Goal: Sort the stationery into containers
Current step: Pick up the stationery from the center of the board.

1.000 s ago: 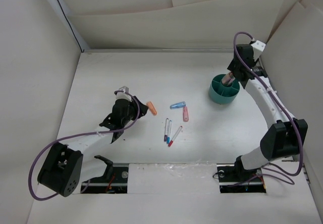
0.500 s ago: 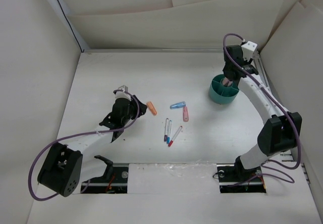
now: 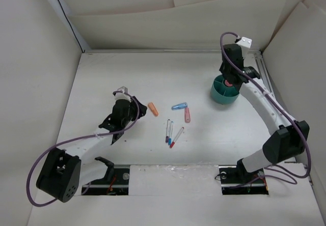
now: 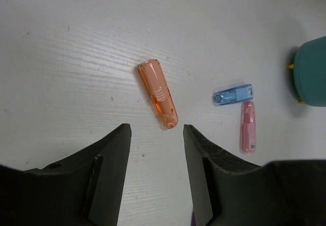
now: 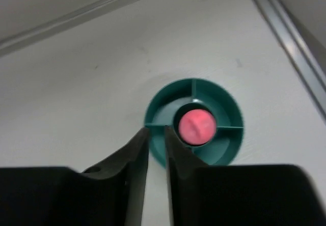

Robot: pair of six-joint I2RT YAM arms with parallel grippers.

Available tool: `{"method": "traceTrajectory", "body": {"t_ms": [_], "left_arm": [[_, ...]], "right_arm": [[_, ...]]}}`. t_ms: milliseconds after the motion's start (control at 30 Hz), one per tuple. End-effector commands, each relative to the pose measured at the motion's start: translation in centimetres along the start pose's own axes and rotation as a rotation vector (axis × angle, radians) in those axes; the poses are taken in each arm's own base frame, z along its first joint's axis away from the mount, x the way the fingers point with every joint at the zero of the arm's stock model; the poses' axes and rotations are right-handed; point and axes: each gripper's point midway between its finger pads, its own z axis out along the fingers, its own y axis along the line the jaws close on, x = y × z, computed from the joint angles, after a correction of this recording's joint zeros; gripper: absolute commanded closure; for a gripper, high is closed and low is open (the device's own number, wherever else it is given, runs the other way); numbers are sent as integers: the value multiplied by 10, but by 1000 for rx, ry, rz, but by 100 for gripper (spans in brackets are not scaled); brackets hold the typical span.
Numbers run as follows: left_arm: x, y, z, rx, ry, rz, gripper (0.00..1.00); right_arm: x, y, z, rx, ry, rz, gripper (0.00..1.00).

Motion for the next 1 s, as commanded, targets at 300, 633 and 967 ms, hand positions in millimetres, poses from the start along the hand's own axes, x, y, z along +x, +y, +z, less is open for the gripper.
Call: {"method": "traceTrajectory", "body": {"t_ms": [300, 633, 967], "left_arm": [[-48, -28, -38, 67, -150, -100, 66], [-84, -24, -90, 64, -322, -168, 66], [-90, -29, -100, 88, -344, -165, 65]], "right_arm": [[164, 249, -136, -940, 247, -271, 99], [267, 323, -138, -1010, 354, -380, 60], [273, 327, -105, -870, 298, -380, 46]]}}
